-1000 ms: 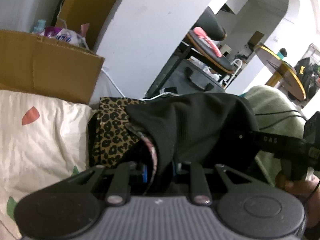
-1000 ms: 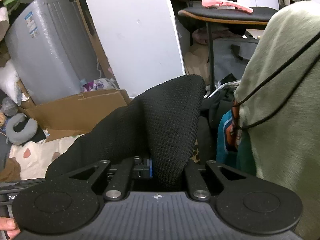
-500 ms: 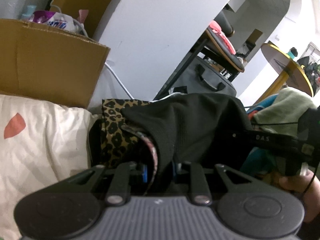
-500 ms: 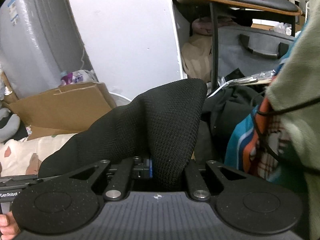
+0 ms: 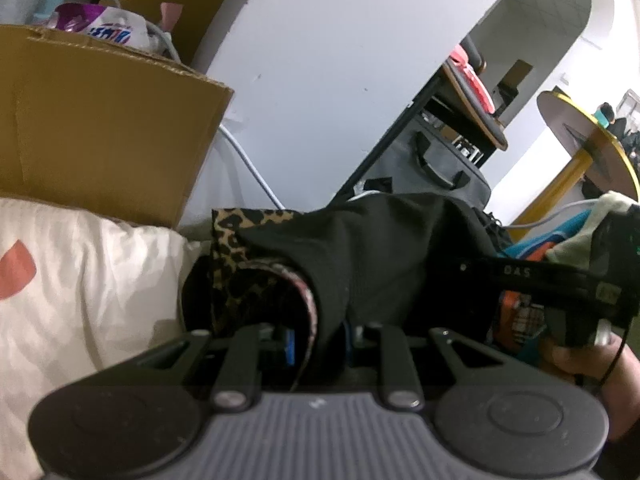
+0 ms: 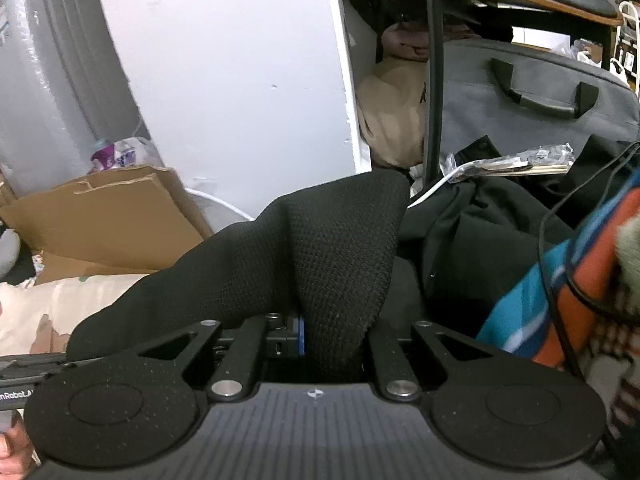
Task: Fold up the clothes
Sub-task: 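Carry the lifted clothes stack with both grippers toward the black clothes pile, then lower the stack onto the black clothes pile and open both grippers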
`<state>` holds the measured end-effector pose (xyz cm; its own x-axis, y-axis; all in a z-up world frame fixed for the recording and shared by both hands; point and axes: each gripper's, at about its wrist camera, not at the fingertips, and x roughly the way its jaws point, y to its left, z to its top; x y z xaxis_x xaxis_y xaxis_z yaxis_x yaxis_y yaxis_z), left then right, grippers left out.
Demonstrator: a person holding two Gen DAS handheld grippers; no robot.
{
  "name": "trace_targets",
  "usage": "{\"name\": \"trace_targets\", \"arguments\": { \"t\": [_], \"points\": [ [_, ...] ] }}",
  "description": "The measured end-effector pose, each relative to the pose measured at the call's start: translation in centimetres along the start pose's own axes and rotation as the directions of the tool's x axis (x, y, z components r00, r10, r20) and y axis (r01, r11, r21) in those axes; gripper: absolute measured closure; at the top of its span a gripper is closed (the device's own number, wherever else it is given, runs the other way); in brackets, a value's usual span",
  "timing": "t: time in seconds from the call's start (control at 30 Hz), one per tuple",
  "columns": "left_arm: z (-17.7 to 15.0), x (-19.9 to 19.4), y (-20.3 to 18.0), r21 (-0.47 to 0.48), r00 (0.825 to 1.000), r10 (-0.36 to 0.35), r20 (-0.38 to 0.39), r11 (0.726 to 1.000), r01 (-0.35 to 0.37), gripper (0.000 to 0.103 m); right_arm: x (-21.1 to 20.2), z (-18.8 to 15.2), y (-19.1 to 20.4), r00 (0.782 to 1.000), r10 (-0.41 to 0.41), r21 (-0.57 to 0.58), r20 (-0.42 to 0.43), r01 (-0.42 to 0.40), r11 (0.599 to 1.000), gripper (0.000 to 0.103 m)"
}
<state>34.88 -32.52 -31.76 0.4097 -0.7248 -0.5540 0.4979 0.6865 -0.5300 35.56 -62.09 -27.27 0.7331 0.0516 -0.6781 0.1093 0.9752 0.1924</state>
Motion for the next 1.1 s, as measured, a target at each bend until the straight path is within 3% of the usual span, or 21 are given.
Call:
{"name": "trace_targets", "arguments": {
  "t": [0.47, 0.77, 0.87, 1.0, 1.1],
  "points": [
    [0.4, 4.8, 2.9, -0.033, 0.997, 0.067, -0.036, 0.997, -0.068, 0.081, 8.1, 0.6, -1.3, 0.996, -0.069, -0.034, -0.052, 0.068, 0.997, 0.091],
    [0.2, 6.1, 4.2, -0.051, 0.996, 0.075, -0.055, 0.996, -0.077, 0.079, 13.1, 0.8, -1.7, 0.985, -0.16, -0.088, -0.067, 0.154, 0.984, 0.065],
    [0.3, 6.2, 4.4, -0.045, 0.996, 0.072, -0.06, 0.996, -0.075, 0.078, 13.7, 1.6, -2.4, 0.966, -0.255, -0.1, -0.043, 0.25, 0.963, 0.063],
    [0.7, 6.1, 4.8, -0.067, 0.996, 0.053, -0.076, 0.996, -0.058, 0.073, 13.8, 2.7, -3.5, 0.957, -0.287, -0.096, -0.043, 0.282, 0.955, 0.063],
    [1.2, 5.7, 4.9, -0.072, 0.995, 0.038, -0.091, 0.996, -0.045, 0.072, 12.4, 3.0, -3.5, 0.964, -0.265, -0.095, -0.013, 0.263, 0.96, 0.063]
  ]
}}
